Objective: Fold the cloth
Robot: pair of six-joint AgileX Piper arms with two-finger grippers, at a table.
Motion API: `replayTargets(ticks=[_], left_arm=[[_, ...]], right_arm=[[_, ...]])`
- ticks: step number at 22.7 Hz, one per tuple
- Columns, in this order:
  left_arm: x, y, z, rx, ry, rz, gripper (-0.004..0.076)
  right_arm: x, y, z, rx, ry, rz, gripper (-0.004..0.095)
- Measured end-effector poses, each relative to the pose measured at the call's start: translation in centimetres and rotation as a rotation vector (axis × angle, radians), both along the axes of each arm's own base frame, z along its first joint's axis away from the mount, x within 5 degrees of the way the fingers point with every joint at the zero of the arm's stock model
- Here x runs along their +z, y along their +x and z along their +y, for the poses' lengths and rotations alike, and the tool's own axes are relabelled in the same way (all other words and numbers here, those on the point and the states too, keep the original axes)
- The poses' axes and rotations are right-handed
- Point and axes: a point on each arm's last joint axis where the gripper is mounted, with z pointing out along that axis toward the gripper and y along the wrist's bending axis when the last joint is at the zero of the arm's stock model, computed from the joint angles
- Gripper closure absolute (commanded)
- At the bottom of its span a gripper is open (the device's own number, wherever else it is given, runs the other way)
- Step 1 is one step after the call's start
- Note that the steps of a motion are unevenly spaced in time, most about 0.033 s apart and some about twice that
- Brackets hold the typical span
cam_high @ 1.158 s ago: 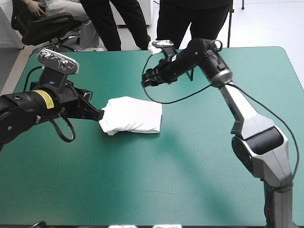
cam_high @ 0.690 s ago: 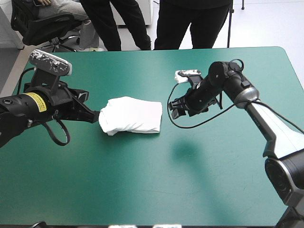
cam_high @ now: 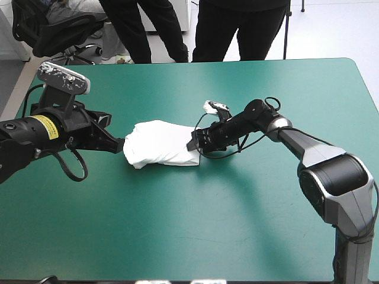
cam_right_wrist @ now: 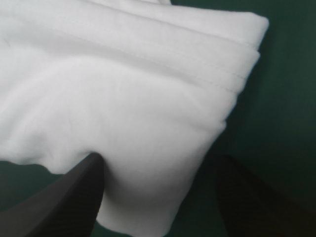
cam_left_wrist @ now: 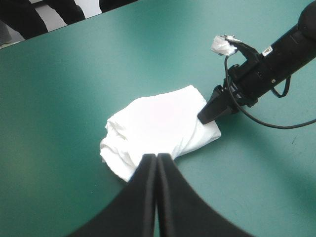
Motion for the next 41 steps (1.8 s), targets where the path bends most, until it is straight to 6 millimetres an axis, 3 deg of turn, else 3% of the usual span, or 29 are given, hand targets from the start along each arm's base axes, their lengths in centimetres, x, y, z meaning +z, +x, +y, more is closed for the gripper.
replayTargets(ticks=[3, 4, 7, 9, 15, 18, 20, 21, 23, 26, 27, 30, 31, 34, 36, 41], left_arm=[[0.0, -0.1, -0.1, -0.007, -0.009, 0.006, 0.0733], [0.0, -0.1, -0.2, -0.013, -0.016, 0.011, 0.0733], [0.0, -0.2, -0.3, -0.021, -0.026, 0.018, 0.0733], [0.0, -0.2, -0.3, -0.022, -0.027, 0.018, 0.0733], [0.0, -0.2, -0.3, -0.021, -0.03, 0.02, 0.0733], [0.0, -0.2, -0.3, -0.02, -0.032, 0.022, 0.0733], [0.0, -0.2, -0.3, -0.02, -0.033, 0.022, 0.0733], [0.0, -0.2, -0.3, -0.02, -0.034, 0.023, 0.0733], [0.0, -0.2, -0.3, -0.02, -0.035, 0.024, 0.0733], [0.0, -0.2, -0.3, -0.021, -0.036, 0.024, 0.0733], [0.0, -0.2, -0.3, -0.021, -0.036, 0.024, 0.0733], [0.0, -0.3, -0.4, -0.026, -0.042, 0.029, 0.0733], [0.0, -0.3, -0.4, -0.029, -0.045, 0.031, 0.0733], [-0.1, -0.4, -0.6, -0.041, -0.059, 0.041, 0.0733], [-0.1, -0.4, -0.7, -0.047, -0.065, 0.046, 0.0733], [-0.1, -0.6, -1.0, -0.077, -0.089, 0.064, 0.0733]], right_arm=[[-1.0, 0.4, 0.4, -0.01, 0.044, 0.016, 0.031], [-1.3, 0.6, 0.6, -0.016, 0.068, 0.019, 0.0357], [-1.9, 0.9, 0.8, -0.019, 0.103, 0.023, 0.0731], [-2.3, 1.0, 0.8, -0.008, 0.1, 0.012, 0.0923], [-2.6, 1.3, 0.2, 0.009, 0.089, -0.005, 0.0925], [-2.6, 1.7, -1.6, 0.008, 0.066, 0.012, 0.0925], [-2.2, 2.0, -3.8, 0.004, 0.01, 0.017, 0.0925], [-1.3, 2.2, -6.6, -0.007, -0.081, 0.006, 0.0925], [-0.3, 2.0, -9.4, -0.026, -0.179, -0.012, 0.0925], [1.6, 0.4, -16.1, -0.126, -0.331, -0.012, 0.0925], [2.3, -0.9, -18.9, -0.185, -0.362, -0.006, 0.0925], [3.4, -4.6, -24.2, -0.298, -0.443, 0.016, 0.0925], [3.7, -6.7, -26.7, -0.366, -0.485, 0.041, 0.0925], [4.6, -11.9, -31.4, -0.569, -0.541, 0.059, 0.0925], [5.4, -14.2, -33.0, -0.667, -0.593, 0.038, 0.0925], [4.7, -16.1, -34.2, -0.742, -0.742, 0.096, 0.0925]])
